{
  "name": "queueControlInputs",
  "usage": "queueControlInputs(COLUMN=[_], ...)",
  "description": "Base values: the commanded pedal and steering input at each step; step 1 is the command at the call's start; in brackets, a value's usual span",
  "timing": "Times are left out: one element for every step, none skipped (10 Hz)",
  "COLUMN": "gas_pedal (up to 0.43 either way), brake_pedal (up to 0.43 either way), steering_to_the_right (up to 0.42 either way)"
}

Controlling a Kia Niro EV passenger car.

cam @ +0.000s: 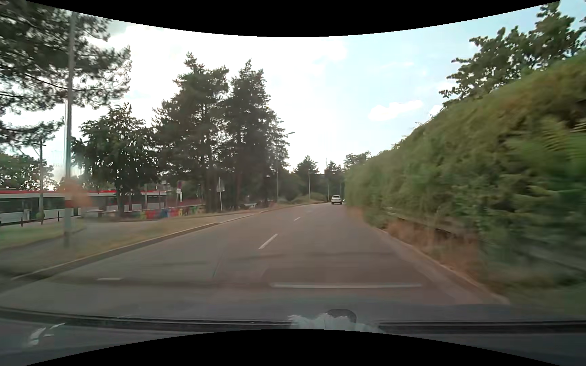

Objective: Follow the waypoints while adhering to traffic rules and regulations

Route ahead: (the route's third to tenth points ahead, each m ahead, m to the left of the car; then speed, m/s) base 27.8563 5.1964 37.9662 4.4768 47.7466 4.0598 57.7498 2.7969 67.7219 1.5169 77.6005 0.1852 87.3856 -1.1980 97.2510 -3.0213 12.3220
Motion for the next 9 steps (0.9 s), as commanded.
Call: queueControlInputs(gas_pedal=[0.098, 0.098, 0.098, 0.098, 0.098, 0.098, 0.098, 0.098, 0.098], brake_pedal=[0.000, 0.000, 0.000, 0.000, 0.000, 0.000, 0.000, 0.000, 0.000], steering_to_the_right=[0.009, 0.009, 0.009, 0.009, 0.009, 0.009, 0.009, 0.009, 0.009])
